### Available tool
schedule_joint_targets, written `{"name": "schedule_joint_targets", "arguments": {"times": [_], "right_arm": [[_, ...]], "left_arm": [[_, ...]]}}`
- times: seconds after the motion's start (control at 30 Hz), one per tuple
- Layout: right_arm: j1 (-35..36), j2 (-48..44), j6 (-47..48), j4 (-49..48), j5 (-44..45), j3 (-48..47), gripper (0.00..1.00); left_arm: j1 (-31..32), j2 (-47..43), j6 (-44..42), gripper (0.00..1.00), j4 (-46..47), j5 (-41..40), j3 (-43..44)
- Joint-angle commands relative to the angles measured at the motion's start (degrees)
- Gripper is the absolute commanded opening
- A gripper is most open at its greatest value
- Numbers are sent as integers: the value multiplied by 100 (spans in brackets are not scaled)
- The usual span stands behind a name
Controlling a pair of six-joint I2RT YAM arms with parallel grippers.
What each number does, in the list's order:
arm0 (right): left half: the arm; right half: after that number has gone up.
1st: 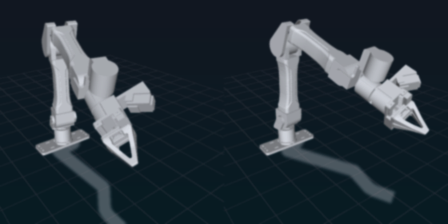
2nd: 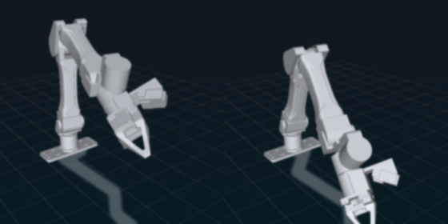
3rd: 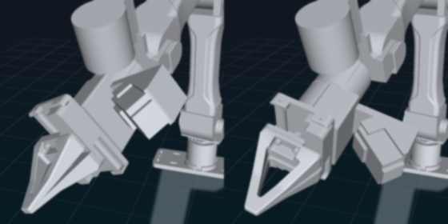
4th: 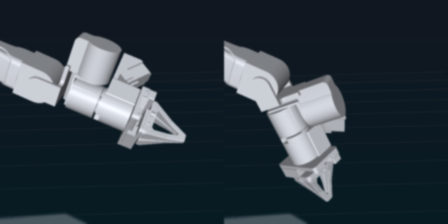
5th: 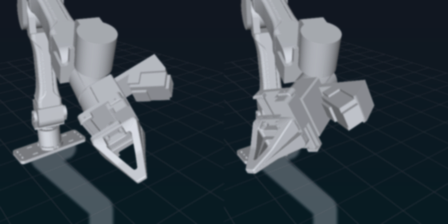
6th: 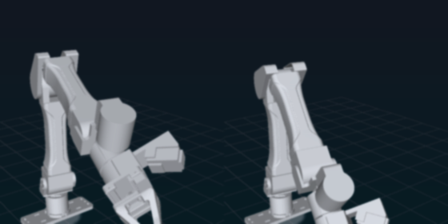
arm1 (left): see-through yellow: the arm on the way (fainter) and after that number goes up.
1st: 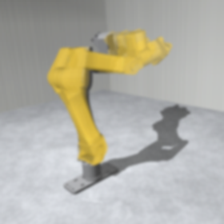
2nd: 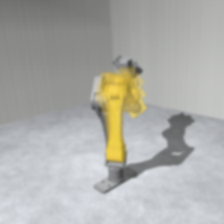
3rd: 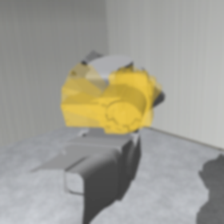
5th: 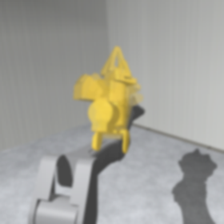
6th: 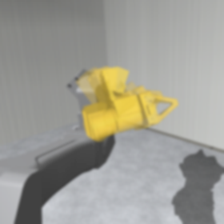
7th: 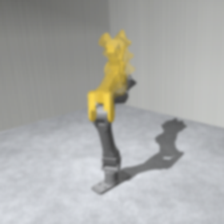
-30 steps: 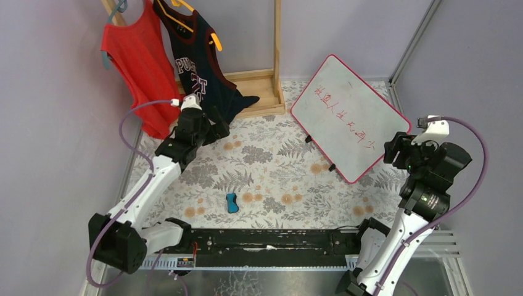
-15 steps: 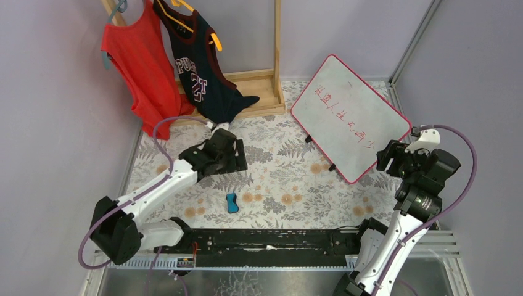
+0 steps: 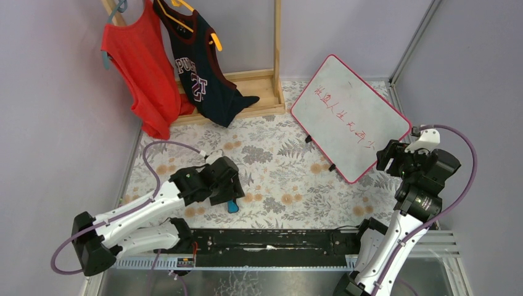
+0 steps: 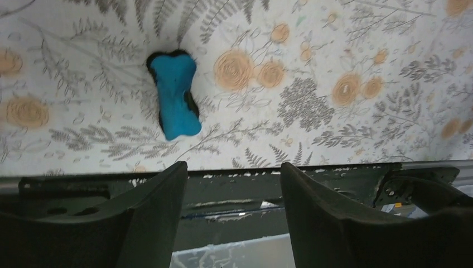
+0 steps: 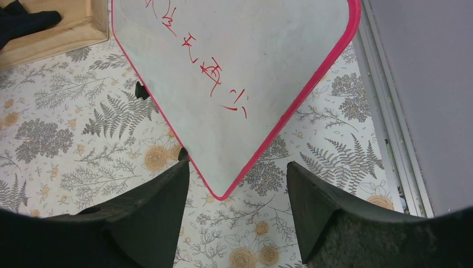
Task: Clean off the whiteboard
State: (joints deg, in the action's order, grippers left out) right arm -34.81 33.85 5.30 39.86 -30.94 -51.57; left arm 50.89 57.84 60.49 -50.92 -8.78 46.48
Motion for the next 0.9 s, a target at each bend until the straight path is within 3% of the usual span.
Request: {"name": "schedule_joint_targets", "arguments": {"times": [0.0,0.27,0.87], "right_arm": [[35,-72,-106,-274,-57,-75,72],[36,-133,-94,-281,-70,-64,72],[35,-91,-68,-277,-132,-56,73]], "left_arm": [[297,60,881,61,-923,-629,-31],[337,674,945,63,-1166,-1196,-57],[312,1574,193,64,364,-1057,-325]]}}
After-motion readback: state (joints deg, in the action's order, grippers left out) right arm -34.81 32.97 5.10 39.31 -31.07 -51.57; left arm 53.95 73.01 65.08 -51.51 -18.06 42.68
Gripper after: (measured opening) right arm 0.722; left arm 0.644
